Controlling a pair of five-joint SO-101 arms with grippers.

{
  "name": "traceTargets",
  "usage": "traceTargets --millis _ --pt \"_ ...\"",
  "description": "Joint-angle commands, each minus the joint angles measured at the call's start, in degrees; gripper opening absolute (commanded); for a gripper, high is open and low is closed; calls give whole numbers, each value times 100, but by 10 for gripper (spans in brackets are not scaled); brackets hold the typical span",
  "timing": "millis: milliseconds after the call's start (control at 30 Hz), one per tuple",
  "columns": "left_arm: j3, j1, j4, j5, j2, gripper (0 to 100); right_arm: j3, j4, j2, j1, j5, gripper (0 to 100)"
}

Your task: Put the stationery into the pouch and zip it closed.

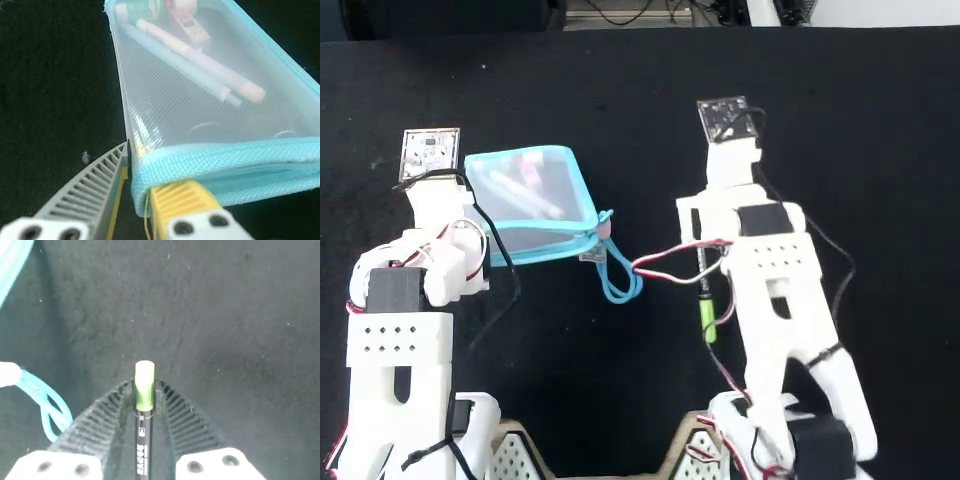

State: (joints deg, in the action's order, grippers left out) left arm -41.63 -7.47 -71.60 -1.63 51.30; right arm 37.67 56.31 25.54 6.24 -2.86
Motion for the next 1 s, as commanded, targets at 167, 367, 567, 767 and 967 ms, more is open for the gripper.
traceTargets --millis 167,367,567,767,967 --pt "48 -22 62 0 44 30 -31 -105 365 97 26 11" --pt "48 -22 62 0 44 30 -48 -281 -145 387 26 11" --pt "40 -22 53 0 44 30 -734 -220 -1464 431 26 11" --pt "40 -22 62 0 44 30 -1156 220 -1824 431 26 11" --pt "40 -22 62 0 44 30 -1596 1029 -1349 422 26 11"
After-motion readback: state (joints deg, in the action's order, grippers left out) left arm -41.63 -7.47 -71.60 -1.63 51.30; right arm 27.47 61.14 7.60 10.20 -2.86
